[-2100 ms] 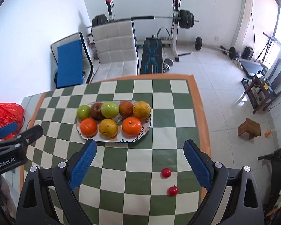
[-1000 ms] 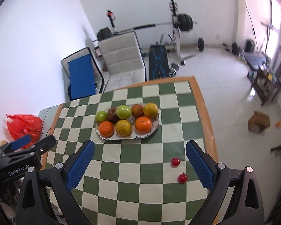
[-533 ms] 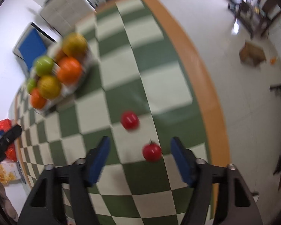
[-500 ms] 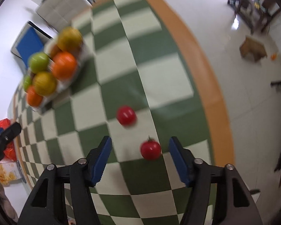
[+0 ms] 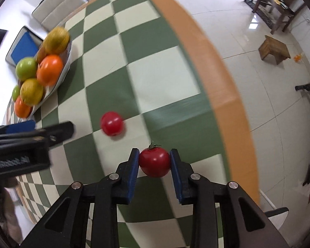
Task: Organize fruits
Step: 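Grasp a cherry tomato with the left tool while the right tool grasps the other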
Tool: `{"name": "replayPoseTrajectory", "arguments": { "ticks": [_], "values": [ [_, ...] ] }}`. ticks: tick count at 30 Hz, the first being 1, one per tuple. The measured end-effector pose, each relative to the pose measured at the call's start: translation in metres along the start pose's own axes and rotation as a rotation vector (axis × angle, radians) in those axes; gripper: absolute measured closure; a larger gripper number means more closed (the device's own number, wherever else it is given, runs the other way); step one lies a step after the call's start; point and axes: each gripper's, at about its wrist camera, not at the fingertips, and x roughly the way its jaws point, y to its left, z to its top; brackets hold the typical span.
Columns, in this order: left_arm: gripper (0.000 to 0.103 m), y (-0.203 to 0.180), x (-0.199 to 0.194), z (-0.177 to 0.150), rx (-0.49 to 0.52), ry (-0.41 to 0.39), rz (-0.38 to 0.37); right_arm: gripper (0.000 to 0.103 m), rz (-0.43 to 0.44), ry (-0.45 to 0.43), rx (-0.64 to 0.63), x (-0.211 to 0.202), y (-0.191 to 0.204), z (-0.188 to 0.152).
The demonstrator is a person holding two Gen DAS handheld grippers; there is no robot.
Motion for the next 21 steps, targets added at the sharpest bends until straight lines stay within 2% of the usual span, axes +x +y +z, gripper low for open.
{"name": "replayPoseTrajectory", "arguments": {
  "ticks": [5, 10, 13, 17, 21],
  "values": [
    [0.019, -0.034, 0.014, 0.006, 0.075, 0.026, -0.036, 0.071, -0.027, -0.005, 0.043, -0.002, -0.022, -0.005],
    [0.061, -0.057, 0.027, 0.012, 0.138, 0.053, -0.022, 0.071, -0.039, 0.016, 0.081, -0.003, -0.045, -0.002],
    [0.076, -0.063, 0.027, 0.012, 0.157, 0.039, -0.02, 0.071, -0.042, 0.022, 0.087, -0.009, -0.056, 0.004],
    [0.077, -0.048, 0.021, 0.007, 0.136, 0.027, -0.038, 0.07, -0.04, 0.015, 0.078, -0.016, -0.055, 0.003],
    [0.077, -0.011, 0.01, -0.012, 0.063, 0.014, -0.049, 0.07, -0.003, 0.002, 0.037, -0.024, -0.036, 0.007]
  ]
}}
